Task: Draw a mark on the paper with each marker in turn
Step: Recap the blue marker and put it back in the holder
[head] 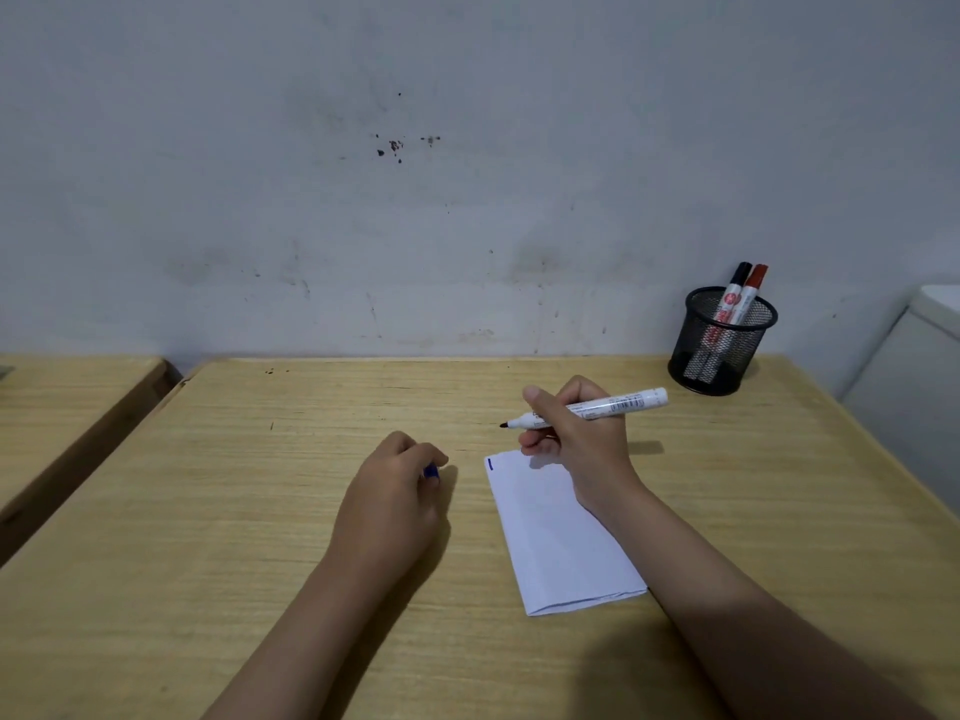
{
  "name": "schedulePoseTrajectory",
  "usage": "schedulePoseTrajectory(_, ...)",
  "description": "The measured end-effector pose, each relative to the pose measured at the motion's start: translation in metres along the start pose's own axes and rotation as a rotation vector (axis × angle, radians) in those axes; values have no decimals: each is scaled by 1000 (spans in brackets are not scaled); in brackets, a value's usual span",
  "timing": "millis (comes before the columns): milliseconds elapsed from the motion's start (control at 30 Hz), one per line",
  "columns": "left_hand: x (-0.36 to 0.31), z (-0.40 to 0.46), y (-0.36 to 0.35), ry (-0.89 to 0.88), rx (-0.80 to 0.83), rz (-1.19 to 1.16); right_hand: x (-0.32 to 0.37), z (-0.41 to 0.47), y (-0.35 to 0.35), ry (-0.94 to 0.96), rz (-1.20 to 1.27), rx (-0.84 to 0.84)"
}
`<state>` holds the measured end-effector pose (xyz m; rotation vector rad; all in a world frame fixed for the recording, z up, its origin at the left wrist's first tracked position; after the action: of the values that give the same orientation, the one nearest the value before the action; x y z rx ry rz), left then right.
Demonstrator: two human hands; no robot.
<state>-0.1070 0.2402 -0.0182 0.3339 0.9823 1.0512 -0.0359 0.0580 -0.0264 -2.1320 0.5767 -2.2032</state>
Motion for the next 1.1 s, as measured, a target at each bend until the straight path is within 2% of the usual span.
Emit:
schedulePoseTrajectory(67,0,2,4,88,-43,-91,20,-4,1,39,85,-25)
schedulePoseTrajectory(100,2,2,8,196,-69,-192,31,-8,3,59,128,-28)
schedulePoseTrajectory(200,-2,0,16,503,-44,-677,64,-29,7,120,184,4)
schedulePoseTrajectory(333,-34,-5,35,584,61,-1051,90,-71,14,192,121,39)
schedulePoseTrajectory(400,-54,-9,49,565,88,-1147,102,-92,20,230,112,33)
schedulePoseTrajectory(700,-102,-30,98,372,127,-1122,142,-138,33,315,163,47)
schedulePoseTrajectory(933,-126,-42,119,287,138,-1073,158,-161,31,386,101,104)
schedulePoseTrajectory(1100,-136,-47,128,291,108,-1111,165,-169,31,374,198,119)
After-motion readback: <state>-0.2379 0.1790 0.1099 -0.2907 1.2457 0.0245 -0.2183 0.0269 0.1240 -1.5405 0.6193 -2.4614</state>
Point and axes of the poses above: each hand's wrist, its own z-axis towards the middle knuckle, its own y-axis out of the back of the hand, x = y × z, the point moved 7 cm from there along z, towards the middle knuckle, and after that the axes turned 14 degrees about -x, right-handed, at the moved point
